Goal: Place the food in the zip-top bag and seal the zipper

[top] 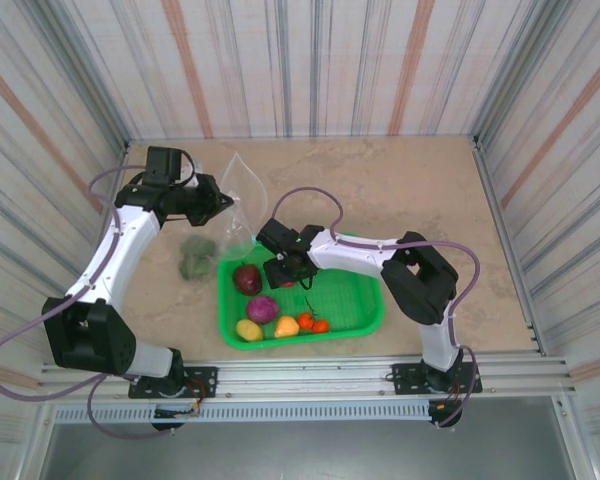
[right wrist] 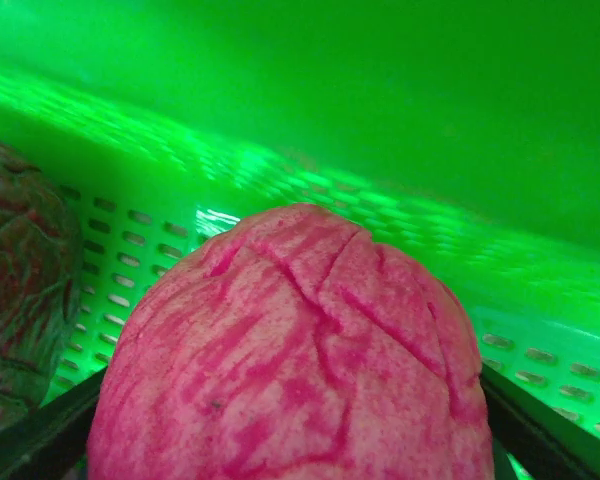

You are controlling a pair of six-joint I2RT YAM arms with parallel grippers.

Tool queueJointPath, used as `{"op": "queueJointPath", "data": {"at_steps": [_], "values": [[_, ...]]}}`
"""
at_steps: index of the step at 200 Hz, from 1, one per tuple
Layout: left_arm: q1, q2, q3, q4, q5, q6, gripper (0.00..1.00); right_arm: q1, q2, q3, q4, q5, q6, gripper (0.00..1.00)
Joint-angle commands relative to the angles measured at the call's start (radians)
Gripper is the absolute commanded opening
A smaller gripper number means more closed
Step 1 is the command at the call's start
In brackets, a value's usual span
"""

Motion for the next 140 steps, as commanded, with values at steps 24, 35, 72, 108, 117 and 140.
{"op": "queueJointPath", "data": {"at_steps": [24, 35, 72, 108, 117, 140], "values": [[-0.009, -0.014, -0.006, 0.010, 0.020, 0.009, 0.00, -0.008, -0.102, -0.046, -0.014, 0.043, -0.013, 0.68], [-0.016, -0.006, 0.003, 0.018, 0.029, 0.009, 0.00, -0.015, -0.148, -0.064, -0.021, 0.046, -0.014, 0.68], [-0.051, 0.019, 0.068, 0.034, 0.058, 0.052, 0.00, -0.030, -0.363, -0.117, -0.105, 0.065, -0.038, 0.68], [-0.055, 0.007, 0.084, 0.043, 0.078, 0.060, 0.00, -0.057, -0.548, -0.072, -0.196, 0.058, -0.039, 0.66], [-0.054, 0.000, 0.085, 0.034, 0.072, 0.067, 0.00, -0.063, -0.574, -0.037, -0.209, 0.042, -0.047, 0.66], [-0.053, 0.005, 0.106, -0.025, 0.073, 0.097, 0.00, -0.088, -0.572, 0.095, -0.197, -0.048, -0.070, 0.66]]}}
